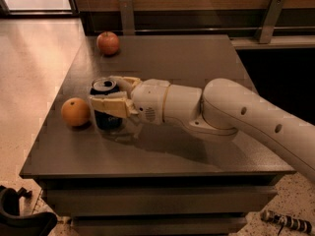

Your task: Move pepsi can near orange

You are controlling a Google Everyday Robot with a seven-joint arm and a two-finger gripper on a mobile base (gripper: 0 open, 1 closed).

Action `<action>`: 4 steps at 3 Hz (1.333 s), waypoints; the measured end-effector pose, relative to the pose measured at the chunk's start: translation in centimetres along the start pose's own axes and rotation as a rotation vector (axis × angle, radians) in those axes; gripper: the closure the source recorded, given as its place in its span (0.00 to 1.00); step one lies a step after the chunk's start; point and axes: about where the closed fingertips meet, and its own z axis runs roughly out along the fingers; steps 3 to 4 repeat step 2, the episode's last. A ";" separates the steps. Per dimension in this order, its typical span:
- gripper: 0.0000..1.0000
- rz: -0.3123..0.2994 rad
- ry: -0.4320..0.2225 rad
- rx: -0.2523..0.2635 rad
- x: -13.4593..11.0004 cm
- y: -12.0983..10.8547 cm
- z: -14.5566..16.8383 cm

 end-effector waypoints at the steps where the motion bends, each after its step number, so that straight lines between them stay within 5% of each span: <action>1: 0.08 -0.002 0.000 -0.004 -0.1 0.2 0.1; 2: 0.00 -0.003 0.001 -0.006 -0.1 0.3 0.3; 4: 0.00 -0.003 0.001 -0.006 -0.1 0.3 0.3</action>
Offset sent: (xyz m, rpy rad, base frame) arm -0.0010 0.0019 0.0006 -0.0007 -0.0012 0.0036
